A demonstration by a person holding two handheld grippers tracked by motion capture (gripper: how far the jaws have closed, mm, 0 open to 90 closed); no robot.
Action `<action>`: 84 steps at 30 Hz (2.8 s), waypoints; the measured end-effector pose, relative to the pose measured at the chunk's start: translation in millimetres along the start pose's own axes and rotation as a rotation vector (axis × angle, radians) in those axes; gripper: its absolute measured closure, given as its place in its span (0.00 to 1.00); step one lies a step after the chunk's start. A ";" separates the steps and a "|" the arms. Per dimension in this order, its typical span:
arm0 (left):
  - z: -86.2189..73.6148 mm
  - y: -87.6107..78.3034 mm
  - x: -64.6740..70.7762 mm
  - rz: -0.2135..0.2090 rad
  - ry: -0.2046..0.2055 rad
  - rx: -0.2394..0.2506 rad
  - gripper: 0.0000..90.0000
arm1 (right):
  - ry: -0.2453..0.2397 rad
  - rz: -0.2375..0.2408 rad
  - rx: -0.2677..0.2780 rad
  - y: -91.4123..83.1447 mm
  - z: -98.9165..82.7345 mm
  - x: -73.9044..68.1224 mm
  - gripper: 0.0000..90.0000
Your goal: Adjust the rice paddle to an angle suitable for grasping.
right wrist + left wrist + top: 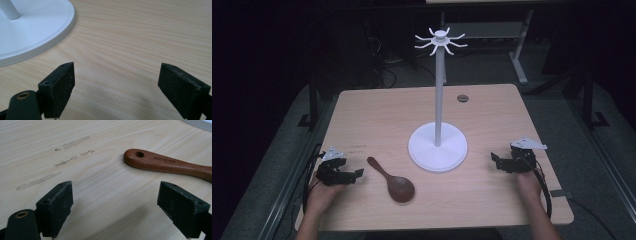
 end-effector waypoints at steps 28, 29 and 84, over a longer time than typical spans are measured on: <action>25.7 -3.6 44.1 -0.076 0.073 0.031 0.14 | 0.001 -0.011 0.006 0.4 0.6 -0.5 0.15; 27.3 -3.6 46.0 -0.082 0.074 0.029 0.14 | 0.002 -0.012 0.006 0.4 0.6 -0.4 0.15; 56.5 49.5 159.7 -0.422 0.210 -0.128 1.00 | -0.006 -0.023 -0.001 1.2 0.5 -0.7 0.15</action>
Point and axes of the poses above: each handheld gripper's, and its own axes: y roughly forward along the jaws, z roughly out of its top, x roughly to its right, the point moved 4 cm from there along y, roughly forward along the jaws, and after that the axes turned 2 degrees about y, right-handed, at the moved point
